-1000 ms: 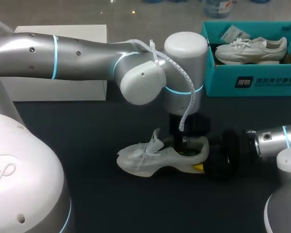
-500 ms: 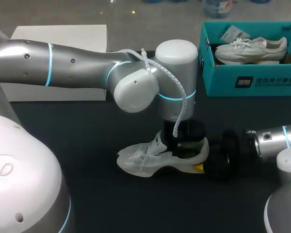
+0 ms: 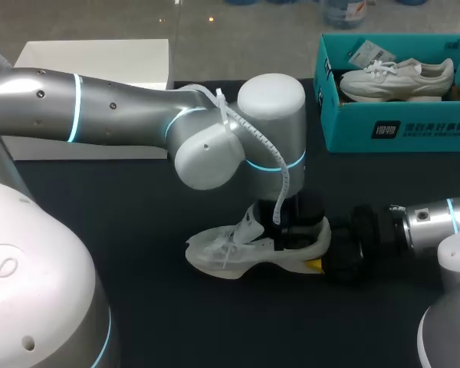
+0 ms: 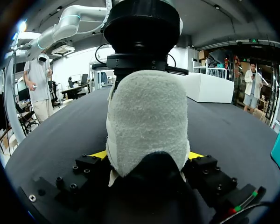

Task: Take the shoe out of the shoebox, open the shoe tongue, remove and reinsert the insole, then place the shoe into the shoebox

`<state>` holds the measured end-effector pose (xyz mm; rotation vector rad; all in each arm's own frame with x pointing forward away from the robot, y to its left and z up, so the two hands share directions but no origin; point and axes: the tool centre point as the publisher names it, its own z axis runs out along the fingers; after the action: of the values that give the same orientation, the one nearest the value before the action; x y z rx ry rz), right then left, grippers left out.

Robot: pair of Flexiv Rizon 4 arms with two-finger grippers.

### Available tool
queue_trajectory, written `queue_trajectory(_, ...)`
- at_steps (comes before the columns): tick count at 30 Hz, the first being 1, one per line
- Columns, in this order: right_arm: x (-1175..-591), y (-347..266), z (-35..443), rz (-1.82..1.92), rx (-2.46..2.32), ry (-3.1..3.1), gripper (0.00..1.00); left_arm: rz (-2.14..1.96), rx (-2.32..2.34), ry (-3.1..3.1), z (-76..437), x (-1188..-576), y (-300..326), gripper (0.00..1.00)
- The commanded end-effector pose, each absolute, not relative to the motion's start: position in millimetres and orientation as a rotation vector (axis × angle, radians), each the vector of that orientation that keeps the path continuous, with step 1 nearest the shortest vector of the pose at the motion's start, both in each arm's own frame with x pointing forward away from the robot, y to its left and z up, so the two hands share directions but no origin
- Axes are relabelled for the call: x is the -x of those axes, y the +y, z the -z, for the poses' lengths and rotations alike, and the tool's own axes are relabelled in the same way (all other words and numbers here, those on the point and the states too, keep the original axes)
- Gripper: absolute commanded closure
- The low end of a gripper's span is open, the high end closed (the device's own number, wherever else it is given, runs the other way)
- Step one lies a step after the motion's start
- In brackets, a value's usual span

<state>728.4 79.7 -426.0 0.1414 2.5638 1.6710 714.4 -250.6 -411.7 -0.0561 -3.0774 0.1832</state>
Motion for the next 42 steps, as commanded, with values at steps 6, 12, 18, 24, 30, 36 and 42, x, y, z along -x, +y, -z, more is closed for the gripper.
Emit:
queue_trajectory(6,-727.8,83.6,427.9,-1.667,-0.141,2.568,1.00,-0.303,-0.063,-3.250,456.9,-724.8,-249.4,0.89)
queue_trajectory(12,-727.8,83.6,427.9,-1.667,-0.141,2.568,1.00,-0.341,-0.143,-3.289,455.8,-729.3,-248.3,1.00)
queue_trajectory(18,-727.8,83.6,427.9,-1.667,-0.141,2.568,1.00,-0.356,-0.170,-3.219,440.2,-734.4,-244.4,1.00)
queue_trajectory(24,-727.8,83.6,427.9,-1.667,-0.141,2.568,1.00,-0.419,-0.185,-3.098,411.8,-735.1,-241.6,1.00)
queue_trajectory(30,-727.8,83.6,427.9,-1.667,-0.141,2.568,1.00,-0.485,-0.163,-3.013,393.8,-730.3,-240.2,1.00)
queue_trajectory(36,-727.8,83.6,427.9,-1.667,-0.141,2.568,1.00,-0.536,-0.133,-2.993,388.6,-727.8,-240.4,1.00)
queue_trajectory(42,-727.8,83.6,427.9,-1.667,-0.141,2.568,1.00,-0.581,-0.091,-2.891,375.1,-722.9,-241.3,1.00)
